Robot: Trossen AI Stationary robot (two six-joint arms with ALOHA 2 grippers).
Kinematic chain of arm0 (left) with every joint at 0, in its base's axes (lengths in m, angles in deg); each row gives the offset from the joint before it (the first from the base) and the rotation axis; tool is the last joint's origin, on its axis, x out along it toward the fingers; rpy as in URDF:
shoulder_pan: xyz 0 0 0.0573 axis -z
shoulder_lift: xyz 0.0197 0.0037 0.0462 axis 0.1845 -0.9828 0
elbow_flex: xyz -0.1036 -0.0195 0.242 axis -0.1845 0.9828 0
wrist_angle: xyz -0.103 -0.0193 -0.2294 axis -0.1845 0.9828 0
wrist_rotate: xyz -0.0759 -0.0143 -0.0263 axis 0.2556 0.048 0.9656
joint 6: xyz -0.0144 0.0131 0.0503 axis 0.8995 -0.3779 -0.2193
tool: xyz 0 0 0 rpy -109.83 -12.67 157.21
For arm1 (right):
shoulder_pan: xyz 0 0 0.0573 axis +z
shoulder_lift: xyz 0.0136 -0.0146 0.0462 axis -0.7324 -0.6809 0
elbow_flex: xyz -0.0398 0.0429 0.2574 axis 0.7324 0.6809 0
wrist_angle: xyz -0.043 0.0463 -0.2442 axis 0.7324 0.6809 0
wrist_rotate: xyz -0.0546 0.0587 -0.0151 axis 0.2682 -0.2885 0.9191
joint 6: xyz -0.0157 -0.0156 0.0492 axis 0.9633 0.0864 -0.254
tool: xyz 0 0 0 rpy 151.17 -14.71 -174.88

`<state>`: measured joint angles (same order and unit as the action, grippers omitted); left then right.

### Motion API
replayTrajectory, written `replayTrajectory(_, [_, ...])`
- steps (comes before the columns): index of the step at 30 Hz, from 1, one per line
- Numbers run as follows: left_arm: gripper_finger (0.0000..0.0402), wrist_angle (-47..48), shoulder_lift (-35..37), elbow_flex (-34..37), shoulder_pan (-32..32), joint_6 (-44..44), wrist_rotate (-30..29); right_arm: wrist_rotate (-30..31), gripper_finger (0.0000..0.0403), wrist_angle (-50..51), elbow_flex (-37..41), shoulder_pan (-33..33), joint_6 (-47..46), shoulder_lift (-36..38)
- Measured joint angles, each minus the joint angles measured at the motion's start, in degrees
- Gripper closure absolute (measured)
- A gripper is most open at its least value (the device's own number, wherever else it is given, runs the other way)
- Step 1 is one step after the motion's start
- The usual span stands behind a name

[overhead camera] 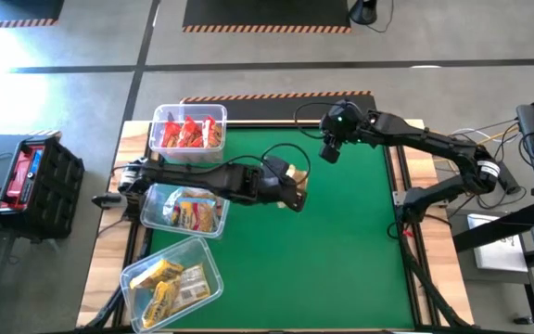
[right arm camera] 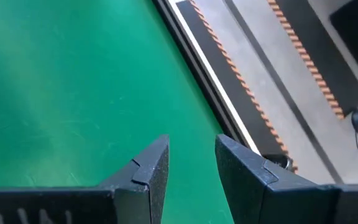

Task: Sort Maruchan noodles
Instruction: Put the yellow noodle pack into the bottom transparent bin

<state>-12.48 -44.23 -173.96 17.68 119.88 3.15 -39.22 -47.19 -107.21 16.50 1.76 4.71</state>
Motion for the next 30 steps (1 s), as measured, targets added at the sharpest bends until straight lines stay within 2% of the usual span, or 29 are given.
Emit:
replayTrajectory(5, [0.0288,16.08,0.07,-8.43,1.75,0.91,-0.14,-0.05,0.028,0.16,2.55,-1.1,-2.03,0.0])
replayTrajectory(12, [0.0288,35.72,0.22,-17.36,6.73,8.21,1.16,-0.07,0.028,-0.18,8.04,-1.11,-4.41,0.0])
replayTrajectory(16, [0.0288,35.23,2.65,-18.96,10.32,7.6,2.46,-0.07,0.028,-0.39,10.14,-1.11,-5.05,-0.02])
replayTrajectory(18, [0.0288,35.75,4.17,-19.45,12.31,10.45,1.82,-0.1,0.028,-0.57,10.62,-1.1,-5.63,-0.02])
replayTrajectory(24, [0.0288,35.64,9.44,-15.65,19.41,16.29,1.78,-0.2,0.028,-0.72,11.02,-1.07,-8.0,0.0])
replayTrajectory(27, [0.0287,35.63,11.99,-12.8,22.67,20.2,5.85,-0.22,0.028,-0.59,10.67,-1.07,-8.11,0.0])
replayTrajectory(30, [0.0287,35.72,14.88,-9.11,25.92,24.62,12.45,-0.31,0.028,-0.76,10.05,-1.07,-8.21,0.0])
